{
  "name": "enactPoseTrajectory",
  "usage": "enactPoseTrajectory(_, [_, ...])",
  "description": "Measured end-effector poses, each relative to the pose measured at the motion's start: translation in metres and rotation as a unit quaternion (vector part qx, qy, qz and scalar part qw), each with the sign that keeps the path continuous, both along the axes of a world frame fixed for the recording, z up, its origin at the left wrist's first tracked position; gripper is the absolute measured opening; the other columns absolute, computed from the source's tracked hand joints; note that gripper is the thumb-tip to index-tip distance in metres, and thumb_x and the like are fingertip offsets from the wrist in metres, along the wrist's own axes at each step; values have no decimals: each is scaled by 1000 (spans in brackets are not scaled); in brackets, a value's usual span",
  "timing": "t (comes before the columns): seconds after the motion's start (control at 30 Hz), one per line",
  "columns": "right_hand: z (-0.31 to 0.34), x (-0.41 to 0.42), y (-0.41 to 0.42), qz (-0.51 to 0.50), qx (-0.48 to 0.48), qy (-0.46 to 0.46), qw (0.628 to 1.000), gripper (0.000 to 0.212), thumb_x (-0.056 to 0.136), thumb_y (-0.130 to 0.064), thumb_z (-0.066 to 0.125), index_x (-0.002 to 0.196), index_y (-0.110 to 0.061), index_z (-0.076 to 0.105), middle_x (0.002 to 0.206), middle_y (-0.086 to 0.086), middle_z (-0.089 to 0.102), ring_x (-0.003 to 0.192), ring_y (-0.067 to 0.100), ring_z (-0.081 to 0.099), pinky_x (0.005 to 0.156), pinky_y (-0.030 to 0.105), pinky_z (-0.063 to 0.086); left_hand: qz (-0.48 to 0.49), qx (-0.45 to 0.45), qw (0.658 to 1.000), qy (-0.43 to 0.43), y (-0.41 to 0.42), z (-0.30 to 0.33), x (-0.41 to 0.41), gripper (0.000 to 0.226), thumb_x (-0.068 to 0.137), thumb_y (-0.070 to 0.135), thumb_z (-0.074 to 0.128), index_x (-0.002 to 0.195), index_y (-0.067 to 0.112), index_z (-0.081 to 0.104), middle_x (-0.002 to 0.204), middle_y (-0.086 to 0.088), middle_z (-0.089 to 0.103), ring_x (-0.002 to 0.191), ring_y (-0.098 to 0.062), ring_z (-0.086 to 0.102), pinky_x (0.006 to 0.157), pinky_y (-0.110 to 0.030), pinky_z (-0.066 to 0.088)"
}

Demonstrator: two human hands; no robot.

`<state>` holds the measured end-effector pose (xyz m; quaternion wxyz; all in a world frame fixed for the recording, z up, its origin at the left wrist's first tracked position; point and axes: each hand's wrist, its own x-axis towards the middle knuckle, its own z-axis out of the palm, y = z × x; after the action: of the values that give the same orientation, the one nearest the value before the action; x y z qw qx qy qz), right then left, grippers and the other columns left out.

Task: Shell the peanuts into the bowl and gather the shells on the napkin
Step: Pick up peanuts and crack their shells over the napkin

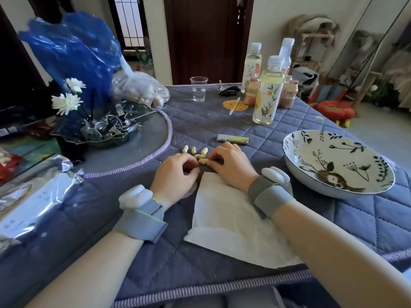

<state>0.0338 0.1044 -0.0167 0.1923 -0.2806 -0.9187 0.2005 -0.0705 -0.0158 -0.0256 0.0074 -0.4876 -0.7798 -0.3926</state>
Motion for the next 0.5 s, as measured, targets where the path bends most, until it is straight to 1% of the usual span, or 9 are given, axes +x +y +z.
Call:
enactPoseTrajectory(0.03, [0, 1, 1, 0, -8, 13, 1000, 21, 87, -30, 57, 100, -15, 64, 108, 11, 56, 107, 28, 47, 93, 44, 41, 11, 16, 1000, -21, 3, 1, 0, 12, 78, 16, 66, 89, 12, 66, 94, -7, 67, 88, -23, 61, 83, -32, 47])
enactPoseTrajectory(0.1, [1, 4, 2, -2, -27, 40, 999, 19, 88, -23, 56, 99, -9, 63, 107, 13, 58, 101, 27, 49, 91, 34, 41, 14, 41, 998, -38, 10, 3, 2, 18, 80, 21, 66, 94, 12, 64, 91, -7, 65, 83, -23, 60, 81, -32, 47])
enactPoseTrajectory(0.17, [2, 10, 3, 4, -35, 53, 998, 18, 89, -20, 55, 99, -6, 61, 104, 13, 57, 92, 22, 49, 83, 25, 36, -9, 34, 999, -25, 16, 4, 5, 21, 85, 30, 59, 98, 14, 62, 91, -3, 63, 87, -23, 60, 79, -29, 43])
enactPoseTrajectory(0.27, [4, 19, 4, 29, -35, 44, 998, 17, 90, -19, 54, 99, -5, 58, 98, 8, 54, 85, 15, 44, 73, 15, 29, -46, -48, 998, -4, 23, 8, 10, 25, 94, 37, 39, 99, 18, 54, 100, -3, 64, 99, -27, 57, 78, -33, 40])
enactPoseTrajectory(0.33, [3, 22, 5, 50, -44, 48, 997, 15, 90, -18, 53, 97, -6, 57, 95, 5, 51, 84, 14, 45, 71, 13, 28, -71, -83, 994, 25, 27, 11, 11, 25, 96, 38, 31, 95, 19, 47, 101, -4, 62, 102, -32, 54, 75, -35, 36])
enactPoseTrajectory(0.43, [0, 25, 5, 66, -67, 70, 993, 12, 91, -18, 51, 95, -7, 55, 92, 3, 51, 83, 13, 46, 72, 14, 31, -101, -105, 988, 40, 32, 14, 11, 25, 97, 37, 27, 86, 19, 41, 82, 6, 47, 101, -34, 51, 73, -34, 32])
enactPoseTrajectory(0.5, [0, 26, 6, 63, -92, 85, 990, 9, 92, -21, 49, 94, -13, 53, 86, -3, 53, 78, 11, 47, 67, 16, 35, -109, -107, 988, 29, 34, 14, 10, 29, 97, 39, 26, 81, 18, 38, 68, 9, 39, 97, -32, 50, 80, -38, 36])
